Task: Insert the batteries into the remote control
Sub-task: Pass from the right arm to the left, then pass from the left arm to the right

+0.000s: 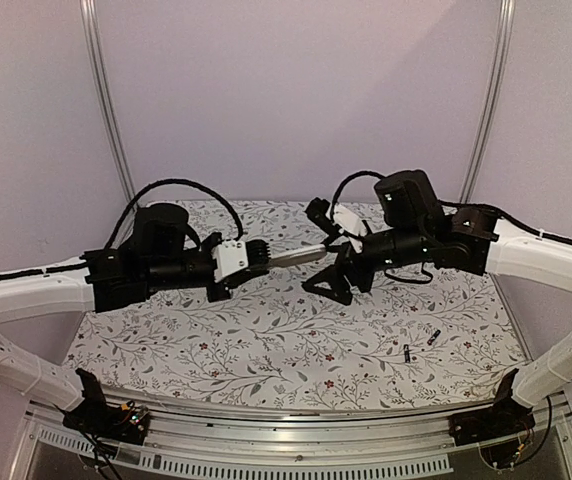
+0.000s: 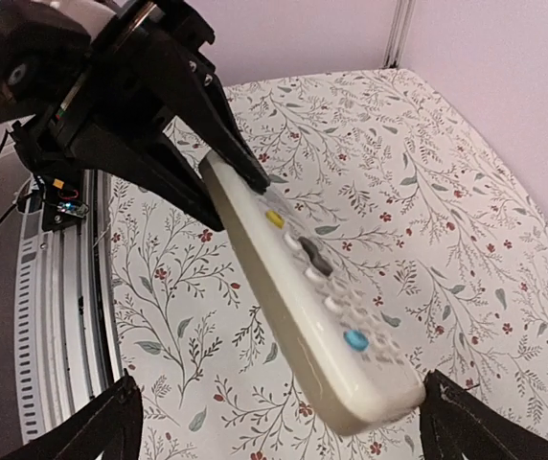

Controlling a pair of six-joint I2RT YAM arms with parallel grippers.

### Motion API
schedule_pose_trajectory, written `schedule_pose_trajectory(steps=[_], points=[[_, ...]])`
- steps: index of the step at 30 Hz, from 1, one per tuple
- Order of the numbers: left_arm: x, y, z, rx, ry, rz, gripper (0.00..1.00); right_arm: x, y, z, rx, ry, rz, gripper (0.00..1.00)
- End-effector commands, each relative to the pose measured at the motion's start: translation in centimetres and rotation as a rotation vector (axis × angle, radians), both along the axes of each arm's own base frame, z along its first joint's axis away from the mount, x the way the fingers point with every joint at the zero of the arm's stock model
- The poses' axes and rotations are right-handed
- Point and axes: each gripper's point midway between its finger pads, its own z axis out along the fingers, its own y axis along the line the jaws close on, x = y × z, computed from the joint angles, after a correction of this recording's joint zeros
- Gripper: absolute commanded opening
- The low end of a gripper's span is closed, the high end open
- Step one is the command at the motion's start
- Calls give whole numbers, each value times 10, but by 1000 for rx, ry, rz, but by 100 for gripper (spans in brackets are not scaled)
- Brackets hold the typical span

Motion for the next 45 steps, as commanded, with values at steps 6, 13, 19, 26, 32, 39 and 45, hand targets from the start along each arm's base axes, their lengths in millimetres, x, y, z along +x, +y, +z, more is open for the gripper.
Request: schedule_pose_trajectory(steps=[6, 13, 19, 26, 32, 39, 45], points=[[7, -4, 20, -145, 467, 32, 0, -16, -35, 53, 199, -678, 114, 99], [4, -2, 40, -201, 646, -42, 0, -6, -36, 65, -5, -1202, 239, 99], [5, -2, 41, -208, 660, -46, 0, 15, -12, 58, -189, -1443, 353, 99], [6, -4, 41, -203, 670, -51, 0, 34, 8, 52, -267, -1583, 381, 94], [7, -5, 38, -200, 674, -50, 0, 32, 12, 46, -267, -1626, 410, 75], [6, -7, 39, -199, 680, -65, 0, 35, 11, 48, -281, -1675, 387, 63], [6, -8, 38, -194, 688, -66, 0, 39, 11, 39, -323, -1676, 398, 56]])
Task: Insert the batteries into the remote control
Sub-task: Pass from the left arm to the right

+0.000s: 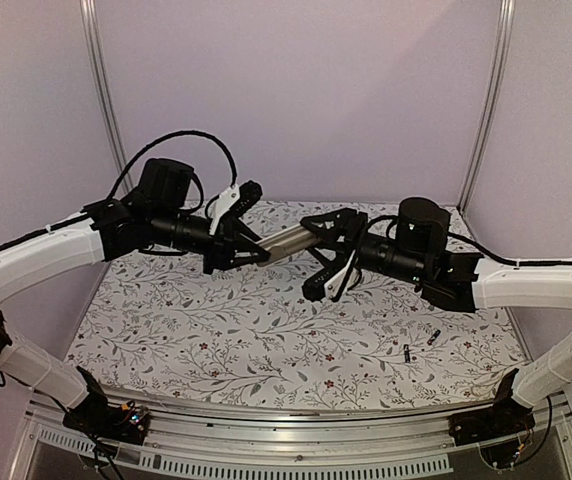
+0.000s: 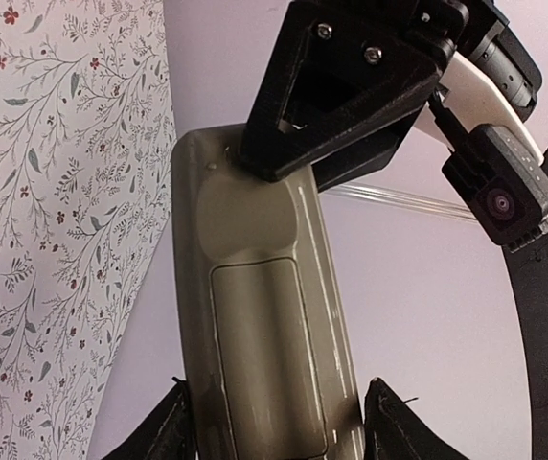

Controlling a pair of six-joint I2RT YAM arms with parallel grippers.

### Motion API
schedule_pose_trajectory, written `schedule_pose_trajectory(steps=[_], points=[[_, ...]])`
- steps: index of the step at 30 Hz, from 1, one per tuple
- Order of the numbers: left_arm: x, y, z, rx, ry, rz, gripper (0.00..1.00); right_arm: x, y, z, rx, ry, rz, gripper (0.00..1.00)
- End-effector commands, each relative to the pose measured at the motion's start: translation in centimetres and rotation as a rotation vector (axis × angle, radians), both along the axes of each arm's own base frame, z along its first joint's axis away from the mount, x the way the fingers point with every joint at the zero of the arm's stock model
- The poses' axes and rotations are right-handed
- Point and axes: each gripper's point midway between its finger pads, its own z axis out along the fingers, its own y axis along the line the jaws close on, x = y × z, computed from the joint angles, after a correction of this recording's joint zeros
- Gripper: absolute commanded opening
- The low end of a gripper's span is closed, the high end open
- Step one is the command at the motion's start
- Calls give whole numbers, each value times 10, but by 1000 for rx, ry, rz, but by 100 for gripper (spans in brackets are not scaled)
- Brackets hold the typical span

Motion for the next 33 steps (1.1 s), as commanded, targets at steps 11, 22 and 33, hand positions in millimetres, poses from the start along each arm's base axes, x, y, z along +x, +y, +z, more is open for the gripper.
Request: schedule_pose_trajectory(steps=[11, 22, 33], points=[[0, -5, 2, -5, 29, -29, 0, 17, -3, -6, -25, -76, -94, 69], [2, -4, 0, 3, 29, -24, 0, 16, 1, -10, -40, -82, -75, 43], [25, 12, 10, 32, -93, 129, 100, 18, 1, -16, 21, 344, -144, 31]])
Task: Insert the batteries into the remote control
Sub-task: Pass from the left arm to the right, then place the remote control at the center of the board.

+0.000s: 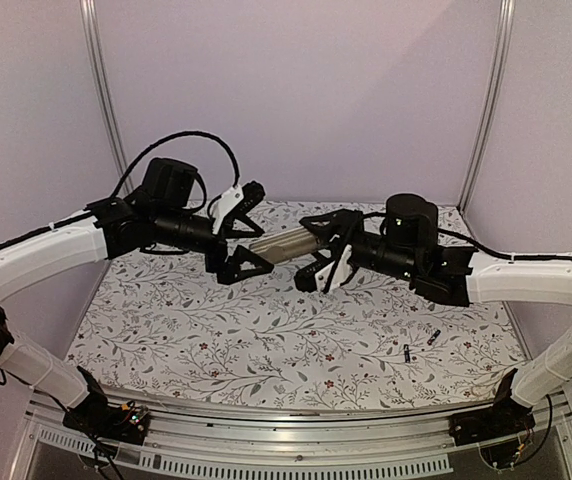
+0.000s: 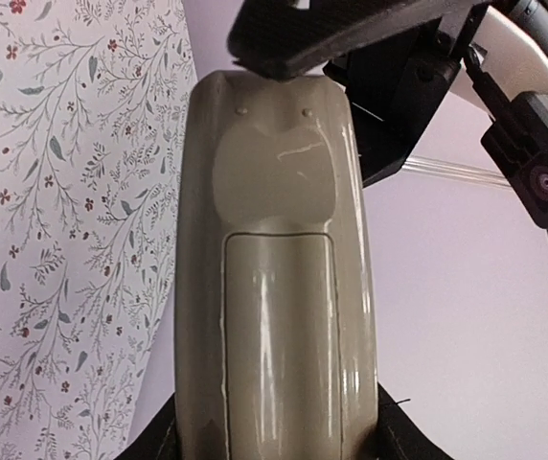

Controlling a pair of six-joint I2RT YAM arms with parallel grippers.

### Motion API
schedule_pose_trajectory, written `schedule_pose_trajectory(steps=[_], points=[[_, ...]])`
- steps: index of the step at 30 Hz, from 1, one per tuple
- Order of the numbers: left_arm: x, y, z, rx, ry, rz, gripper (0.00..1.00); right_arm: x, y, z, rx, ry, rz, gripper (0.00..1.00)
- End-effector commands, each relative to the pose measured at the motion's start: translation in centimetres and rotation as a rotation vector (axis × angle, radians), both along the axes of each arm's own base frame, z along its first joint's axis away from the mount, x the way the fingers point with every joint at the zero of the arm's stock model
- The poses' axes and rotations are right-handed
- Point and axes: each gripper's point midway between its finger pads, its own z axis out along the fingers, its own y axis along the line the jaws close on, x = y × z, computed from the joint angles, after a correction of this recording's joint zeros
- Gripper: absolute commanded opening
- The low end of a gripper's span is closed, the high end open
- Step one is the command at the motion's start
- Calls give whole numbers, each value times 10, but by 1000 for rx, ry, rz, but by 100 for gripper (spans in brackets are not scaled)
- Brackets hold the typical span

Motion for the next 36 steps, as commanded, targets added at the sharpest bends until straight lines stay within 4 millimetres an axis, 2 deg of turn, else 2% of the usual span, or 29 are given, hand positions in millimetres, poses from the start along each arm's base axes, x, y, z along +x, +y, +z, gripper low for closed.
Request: schedule_pose_trajectory(steps=[1, 4, 9, 13, 16, 19, 26, 31, 36], points=[[19, 15, 22, -7, -120, 115, 100, -2, 0, -10, 66, 387, -68, 31], [18, 22, 20, -4, -166, 125, 100, -20, -5, -48, 42, 728, -104, 31], [11, 32, -7, 34, -229, 111, 100, -64, -9, -107, 0, 1228, -131, 31], [-1, 35, -30, 49, -262, 68, 100, -77, -18, -145, -8, 1420, -225, 29], [-10, 36, -49, 71, -268, 40, 100, -82, -28, -174, -39, 1484, -300, 28], [-16, 35, -59, 82, -285, 27, 100, -88, -35, -202, -82, 1536, -351, 27], [-26, 32, -83, 118, -263, -13, 100, -82, -46, -248, -122, 1567, -494, 28], [-30, 28, -96, 139, -237, -32, 100, -75, -53, -265, -150, 1530, -561, 33], [-33, 25, -103, 147, -215, -50, 100, -71, -59, -270, -180, 1489, -578, 41]])
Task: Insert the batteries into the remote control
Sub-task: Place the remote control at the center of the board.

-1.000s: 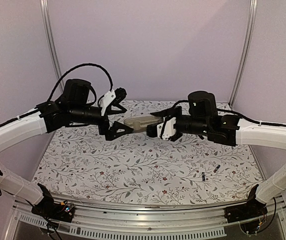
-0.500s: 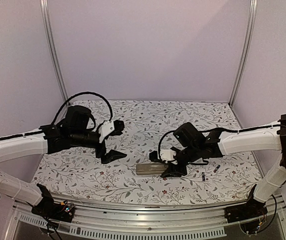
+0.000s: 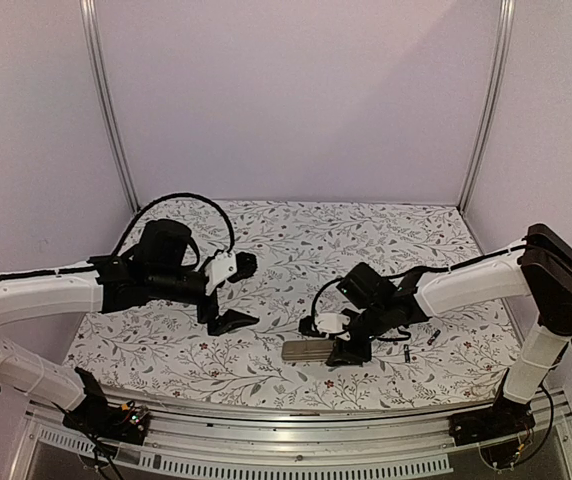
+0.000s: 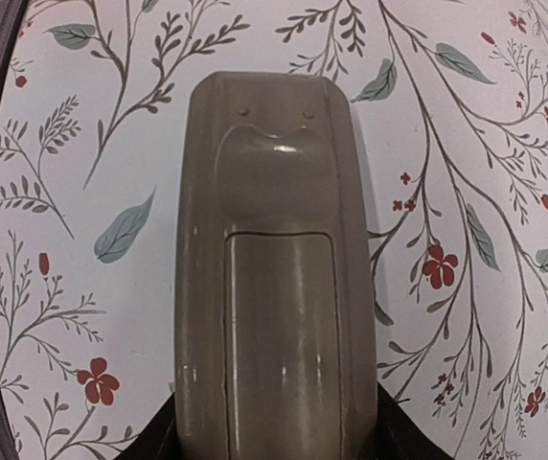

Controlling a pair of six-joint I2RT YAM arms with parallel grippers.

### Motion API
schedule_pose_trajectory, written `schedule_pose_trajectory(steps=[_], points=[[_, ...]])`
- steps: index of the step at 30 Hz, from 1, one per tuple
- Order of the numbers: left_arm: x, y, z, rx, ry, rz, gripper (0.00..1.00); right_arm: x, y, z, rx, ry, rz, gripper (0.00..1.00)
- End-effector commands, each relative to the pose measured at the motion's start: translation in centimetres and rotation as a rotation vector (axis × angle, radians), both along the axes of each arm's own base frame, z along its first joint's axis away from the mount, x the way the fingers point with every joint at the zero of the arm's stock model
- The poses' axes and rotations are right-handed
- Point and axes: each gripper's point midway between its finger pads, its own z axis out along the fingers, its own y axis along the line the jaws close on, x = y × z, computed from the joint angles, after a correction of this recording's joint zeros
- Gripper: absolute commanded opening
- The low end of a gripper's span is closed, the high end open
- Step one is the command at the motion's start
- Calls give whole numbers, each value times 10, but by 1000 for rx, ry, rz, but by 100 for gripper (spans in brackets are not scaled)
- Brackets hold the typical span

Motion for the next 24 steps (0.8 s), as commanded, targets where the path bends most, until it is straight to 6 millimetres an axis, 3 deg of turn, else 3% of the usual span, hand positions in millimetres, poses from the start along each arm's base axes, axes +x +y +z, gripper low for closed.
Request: schedule_pose_trajectory(steps=[1, 9, 15, 19, 21, 24], points=[[-7, -4, -13, 19, 17, -28, 100, 6, -9, -11, -50, -28, -6, 43], [-7, -4, -21, 37, 30, -27, 100, 8, -14, -16, -85, -65, 39, 62], [-7, -5, -36, 65, 56, -29, 100, 16, -9, -4, -70, -114, 62, 68], [-11, -9, -65, 130, 92, -44, 100, 24, 8, 37, 50, -149, 43, 69], [-13, -12, -78, 156, 105, -58, 100, 31, 15, 66, 151, -167, -10, 69], [-16, -19, -90, 169, 140, -89, 100, 57, 11, 124, 361, -158, -241, 66]])
